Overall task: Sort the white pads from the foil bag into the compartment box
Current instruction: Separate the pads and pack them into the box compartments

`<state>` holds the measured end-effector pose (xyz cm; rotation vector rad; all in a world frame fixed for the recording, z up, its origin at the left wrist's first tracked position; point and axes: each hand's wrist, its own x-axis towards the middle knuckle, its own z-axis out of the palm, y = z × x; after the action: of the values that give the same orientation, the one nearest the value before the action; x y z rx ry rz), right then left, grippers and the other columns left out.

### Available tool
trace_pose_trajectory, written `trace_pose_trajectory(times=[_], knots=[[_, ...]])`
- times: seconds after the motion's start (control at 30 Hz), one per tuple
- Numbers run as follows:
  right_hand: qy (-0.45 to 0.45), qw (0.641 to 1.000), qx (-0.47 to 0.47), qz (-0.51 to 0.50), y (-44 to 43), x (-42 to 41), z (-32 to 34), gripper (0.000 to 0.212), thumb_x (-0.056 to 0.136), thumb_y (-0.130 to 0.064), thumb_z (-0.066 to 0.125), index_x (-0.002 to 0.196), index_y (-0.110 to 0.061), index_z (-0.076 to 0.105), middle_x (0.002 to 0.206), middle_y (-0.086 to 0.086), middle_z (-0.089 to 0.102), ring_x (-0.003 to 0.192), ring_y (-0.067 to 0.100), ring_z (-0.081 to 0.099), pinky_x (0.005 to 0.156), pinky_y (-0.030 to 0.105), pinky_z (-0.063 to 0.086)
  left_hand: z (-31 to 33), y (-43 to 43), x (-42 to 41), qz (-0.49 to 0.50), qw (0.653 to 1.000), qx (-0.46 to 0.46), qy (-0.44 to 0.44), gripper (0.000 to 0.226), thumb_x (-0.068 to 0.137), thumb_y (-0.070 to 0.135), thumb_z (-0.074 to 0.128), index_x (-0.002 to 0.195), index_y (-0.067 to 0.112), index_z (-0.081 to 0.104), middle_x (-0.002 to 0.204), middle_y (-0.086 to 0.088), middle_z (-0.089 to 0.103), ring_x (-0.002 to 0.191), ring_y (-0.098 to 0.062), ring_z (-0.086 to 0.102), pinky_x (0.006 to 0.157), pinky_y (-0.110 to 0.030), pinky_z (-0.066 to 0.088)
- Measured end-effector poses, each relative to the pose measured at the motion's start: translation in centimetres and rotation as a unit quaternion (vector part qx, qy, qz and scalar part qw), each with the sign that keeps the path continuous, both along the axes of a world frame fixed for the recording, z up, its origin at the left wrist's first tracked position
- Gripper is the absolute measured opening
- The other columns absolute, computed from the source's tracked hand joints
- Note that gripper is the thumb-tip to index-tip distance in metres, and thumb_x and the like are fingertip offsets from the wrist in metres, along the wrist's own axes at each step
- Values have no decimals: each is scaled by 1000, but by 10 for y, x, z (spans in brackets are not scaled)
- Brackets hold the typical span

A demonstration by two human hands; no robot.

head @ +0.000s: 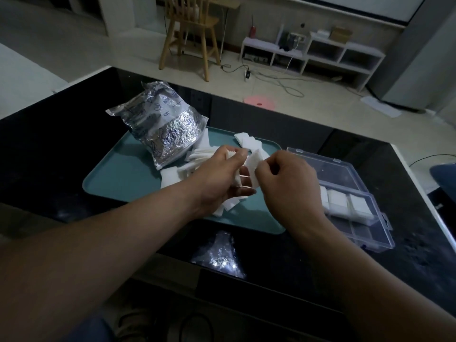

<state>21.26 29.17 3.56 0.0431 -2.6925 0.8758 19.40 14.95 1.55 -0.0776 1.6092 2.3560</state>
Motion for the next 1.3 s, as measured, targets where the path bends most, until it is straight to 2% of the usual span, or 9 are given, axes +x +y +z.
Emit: trace_pose_trajectory(times=[0.23, 0.4, 0.53, 0.63, 0.7, 0.83, 0.9, 1.03, 1.3], knots=[[-9, 994, -12, 106, -7, 1, -8, 24, 101, -30, 56, 86, -19, 71, 75, -5, 67, 71, 14, 60, 66, 42, 52, -3, 2, 2, -44, 998, 35, -7, 35, 109, 36, 44, 132, 11, 52, 109, -11, 71, 92, -21, 69, 72, -37, 59], [-11, 980, 16, 200, 4, -1, -6, 26, 88, -48, 71, 105, -29, 65, 112, -16, 61, 110, 8, 52, 89, 29, 42, 1, -11, -3, -101, 988, 59, -101, 37, 103, 55, 49, 114, 25, 67, 109, -6, 62, 91, -15, 60, 70, -31, 58], [-59, 973, -27, 219, 5, -3, -10, 36, 79, -44, 82, 98, -28, 55, 111, -10, 60, 102, 16, 62, 84, 42, 56, 0, -11, 0, -160, 975, 100, -118, 41, 102, 57, 47, 116, 25, 68, 110, -6, 58, 89, -14, 59, 74, -31, 54], [-65, 969, -62, 232, 7, -5, -11, 37, 80, -36, 85, 97, -25, 54, 111, -12, 62, 102, 4, 61, 82, 15, 49, -2, -13, -1, -167, 974, 94, -125, 37, 99, 58, 47, 98, 29, 71, 93, 0, 58, 76, -11, 55, 74, -32, 53], [-65, 969, -45, 236, 8, -6, -10, 36, 81, -39, 85, 101, -25, 58, 114, -17, 62, 107, -4, 56, 80, 5, 39, -3, -14, -2, -157, 977, 79, -120, 35, 100, 57, 47, 104, 28, 67, 87, 1, 54, 72, -11, 44, 72, -30, 49], [-64, 971, -113, 201, 9, -21, -8, 26, 94, -47, 70, 110, -27, 65, 114, -15, 69, 112, -1, 61, 94, 22, 47, 3, -16, -6, -87, 982, 103, -134, 35, 104, 49, 47, 121, 22, 62, 86, -2, 60, 71, -13, 55, 55, -25, 56], [-47, 985, -121, 115, 14, -37, -5, 17, 101, -40, 64, 107, -25, 67, 102, -12, 70, 100, 5, 66, 84, 31, 52, 8, -21, -11, -48, 983, 110, -139, 39, 99, 50, 58, 114, 15, 62, 85, -7, 60, 70, -16, 60, 49, -24, 55], [-77, 997, -28, 13, 27, -71, -16, 15, 103, -21, 55, 108, -19, 68, 102, -3, 71, 90, 17, 64, 73, 33, 48, 14, -35, -23, 25, 984, 128, -122, 5, 98, 16, 60, 100, 12, 59, 86, -8, 56, 65, -15, 54, 43, -18, 45], [-119, 967, 205, 88, 5, -87, -51, 46, 96, -20, 60, 141, -27, 59, 138, 3, 65, 125, 31, 56, 101, 46, 49, 9, -42, -24, 88, 984, 94, -127, 20, 93, 9, 47, 108, 13, 61, 77, -8, 61, 60, -17, 56, 47, -20, 43]])
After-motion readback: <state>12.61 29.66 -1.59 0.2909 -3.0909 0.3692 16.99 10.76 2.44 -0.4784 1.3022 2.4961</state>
